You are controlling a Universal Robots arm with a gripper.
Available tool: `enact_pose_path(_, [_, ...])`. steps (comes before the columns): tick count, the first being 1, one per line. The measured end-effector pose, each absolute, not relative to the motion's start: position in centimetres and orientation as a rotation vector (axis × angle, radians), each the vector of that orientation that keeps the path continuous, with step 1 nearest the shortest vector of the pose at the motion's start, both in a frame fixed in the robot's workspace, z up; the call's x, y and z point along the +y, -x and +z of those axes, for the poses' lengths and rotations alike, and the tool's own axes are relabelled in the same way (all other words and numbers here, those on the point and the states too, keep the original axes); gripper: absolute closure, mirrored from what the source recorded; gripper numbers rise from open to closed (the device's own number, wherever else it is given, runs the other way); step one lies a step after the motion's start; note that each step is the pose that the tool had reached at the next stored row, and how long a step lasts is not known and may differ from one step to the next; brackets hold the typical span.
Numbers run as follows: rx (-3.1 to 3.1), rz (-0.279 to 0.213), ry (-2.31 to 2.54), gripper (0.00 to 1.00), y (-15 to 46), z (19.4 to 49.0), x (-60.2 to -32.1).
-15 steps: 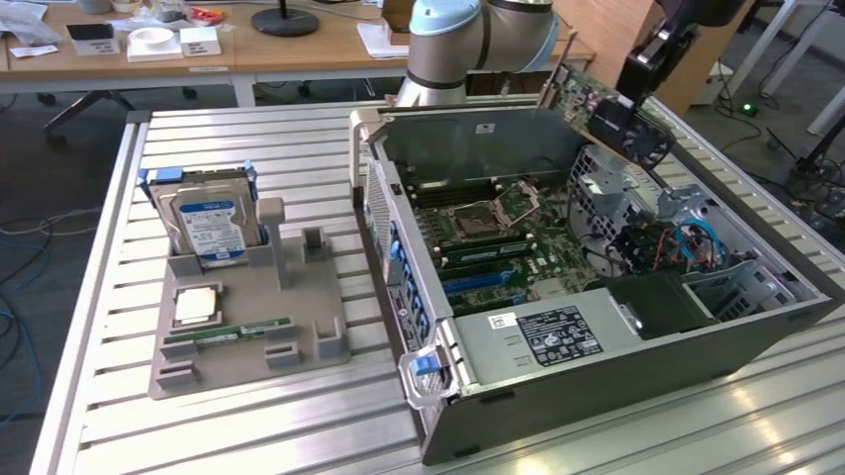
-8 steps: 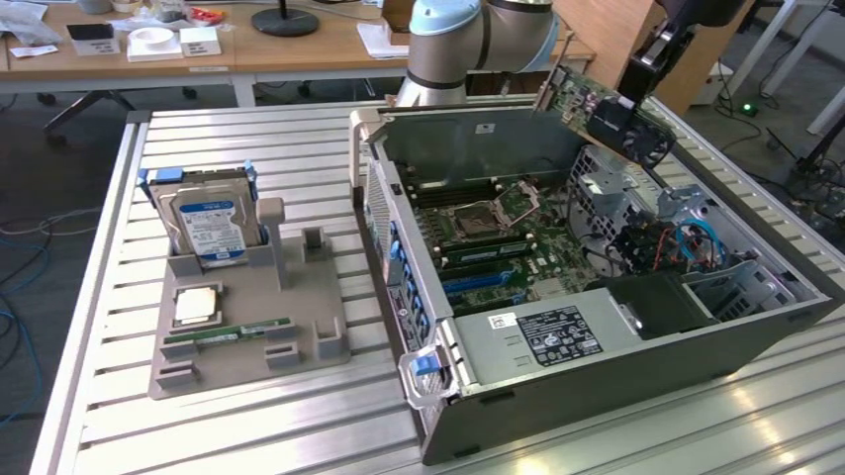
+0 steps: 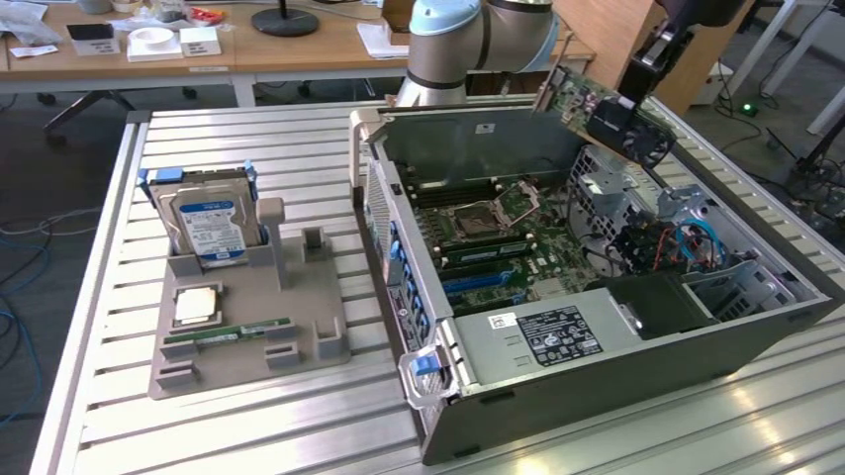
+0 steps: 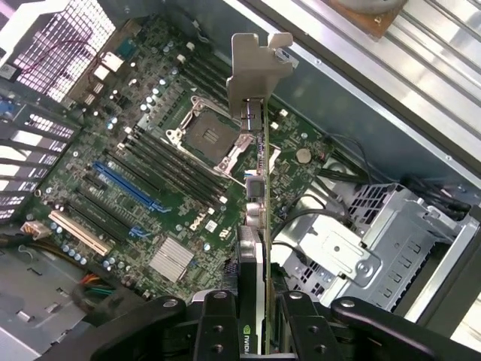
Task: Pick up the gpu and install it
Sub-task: 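Insert the gpu into the slot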
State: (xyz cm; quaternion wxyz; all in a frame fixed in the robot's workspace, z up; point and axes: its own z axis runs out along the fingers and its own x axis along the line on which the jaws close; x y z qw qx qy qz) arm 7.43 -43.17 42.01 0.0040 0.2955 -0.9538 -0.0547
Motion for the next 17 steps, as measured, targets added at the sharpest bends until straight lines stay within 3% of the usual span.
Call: enact_pose_path(17, [-2.867, -0.168, -1.224, 0.73, -7.43, 42.00, -43.17])
